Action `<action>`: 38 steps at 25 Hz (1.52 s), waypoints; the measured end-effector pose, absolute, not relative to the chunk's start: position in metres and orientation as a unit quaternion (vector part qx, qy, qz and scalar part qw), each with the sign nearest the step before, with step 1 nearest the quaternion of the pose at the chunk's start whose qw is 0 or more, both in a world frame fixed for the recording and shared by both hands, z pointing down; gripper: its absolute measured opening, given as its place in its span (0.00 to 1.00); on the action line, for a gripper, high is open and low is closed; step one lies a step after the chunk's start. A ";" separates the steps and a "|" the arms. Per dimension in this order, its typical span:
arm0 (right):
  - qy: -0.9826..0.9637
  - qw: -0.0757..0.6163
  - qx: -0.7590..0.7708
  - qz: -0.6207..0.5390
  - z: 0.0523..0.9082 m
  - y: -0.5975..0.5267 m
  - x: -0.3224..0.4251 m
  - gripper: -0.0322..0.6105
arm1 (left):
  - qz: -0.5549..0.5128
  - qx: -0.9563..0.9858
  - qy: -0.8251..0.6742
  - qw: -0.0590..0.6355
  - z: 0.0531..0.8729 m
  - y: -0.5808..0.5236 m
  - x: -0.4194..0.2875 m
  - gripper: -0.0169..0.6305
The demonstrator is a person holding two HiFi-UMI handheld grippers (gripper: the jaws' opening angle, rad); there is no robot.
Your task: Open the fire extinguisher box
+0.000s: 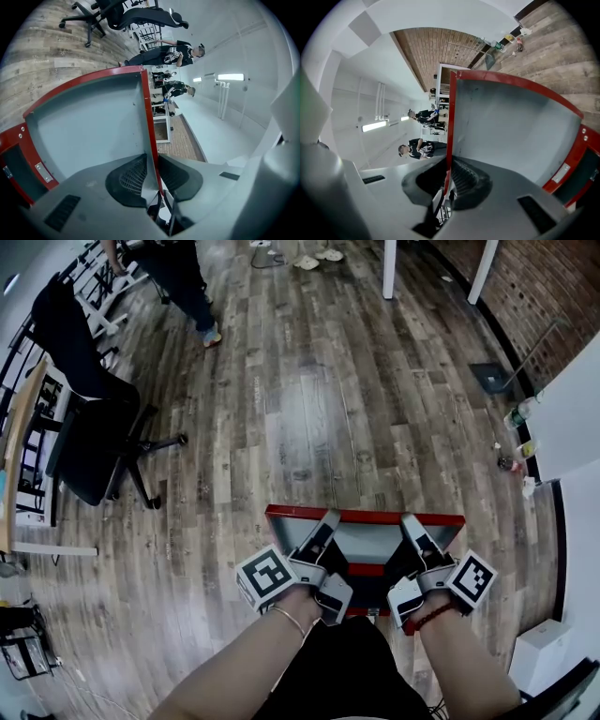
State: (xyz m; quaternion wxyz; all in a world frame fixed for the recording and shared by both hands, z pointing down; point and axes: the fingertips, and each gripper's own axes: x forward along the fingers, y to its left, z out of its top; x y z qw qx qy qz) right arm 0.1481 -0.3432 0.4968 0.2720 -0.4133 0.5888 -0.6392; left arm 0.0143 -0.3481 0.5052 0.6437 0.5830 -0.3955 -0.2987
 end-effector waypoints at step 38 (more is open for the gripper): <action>0.571 0.301 -0.415 -0.641 0.538 -0.388 0.153 0.12 | -0.341 0.613 -0.331 0.632 0.533 -0.395 0.018 0.10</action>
